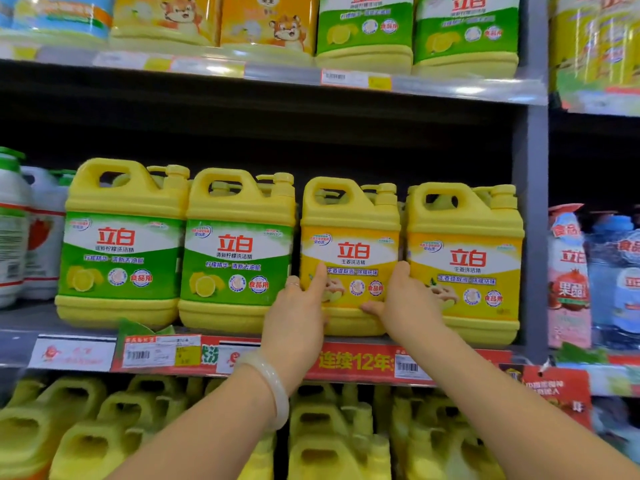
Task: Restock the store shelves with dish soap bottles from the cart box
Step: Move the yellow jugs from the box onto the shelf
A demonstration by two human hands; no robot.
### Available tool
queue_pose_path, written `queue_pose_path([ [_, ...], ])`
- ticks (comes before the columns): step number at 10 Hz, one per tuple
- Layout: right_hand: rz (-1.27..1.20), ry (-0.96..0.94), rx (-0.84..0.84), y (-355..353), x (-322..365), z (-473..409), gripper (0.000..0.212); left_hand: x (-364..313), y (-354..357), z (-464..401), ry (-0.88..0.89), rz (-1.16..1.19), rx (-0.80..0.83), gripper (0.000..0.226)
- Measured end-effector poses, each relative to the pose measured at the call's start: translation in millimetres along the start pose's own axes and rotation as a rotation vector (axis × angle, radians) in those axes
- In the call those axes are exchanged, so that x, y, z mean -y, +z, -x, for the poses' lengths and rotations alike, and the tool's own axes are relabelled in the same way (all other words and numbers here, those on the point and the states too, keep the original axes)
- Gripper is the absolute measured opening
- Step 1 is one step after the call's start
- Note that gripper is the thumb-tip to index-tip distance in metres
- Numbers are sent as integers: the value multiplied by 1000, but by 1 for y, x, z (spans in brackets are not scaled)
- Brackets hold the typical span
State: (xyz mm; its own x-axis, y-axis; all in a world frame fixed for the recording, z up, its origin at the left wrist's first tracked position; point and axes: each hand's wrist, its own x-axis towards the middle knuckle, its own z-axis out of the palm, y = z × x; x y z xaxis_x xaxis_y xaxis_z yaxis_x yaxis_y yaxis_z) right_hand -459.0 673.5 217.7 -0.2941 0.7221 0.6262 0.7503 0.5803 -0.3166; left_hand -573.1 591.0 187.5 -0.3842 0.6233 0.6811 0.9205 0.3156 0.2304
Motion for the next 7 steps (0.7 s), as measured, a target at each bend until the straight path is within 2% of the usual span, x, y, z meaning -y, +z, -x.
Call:
queue_pose_path([
  [2, 42, -28, -8, 4, -3, 6, 75, 3, 2, 0, 21, -24, 3, 78],
  [3, -8, -40, -4, 7, -7, 10, 72, 4, 2, 3, 31, -33, 8, 80],
  [4, -50, -55, -5, 10, -10, 19, 63, 5, 0, 9, 43, -15, -48, 72],
  [6, -136, -185, -50, 12, -22, 56, 54, 16, 13, 7, 294, -114, -433, 82],
  [7, -192, -239, -24, 0, -26, 86, 46, 10, 16, 8, 378, -181, -525, 85],
])
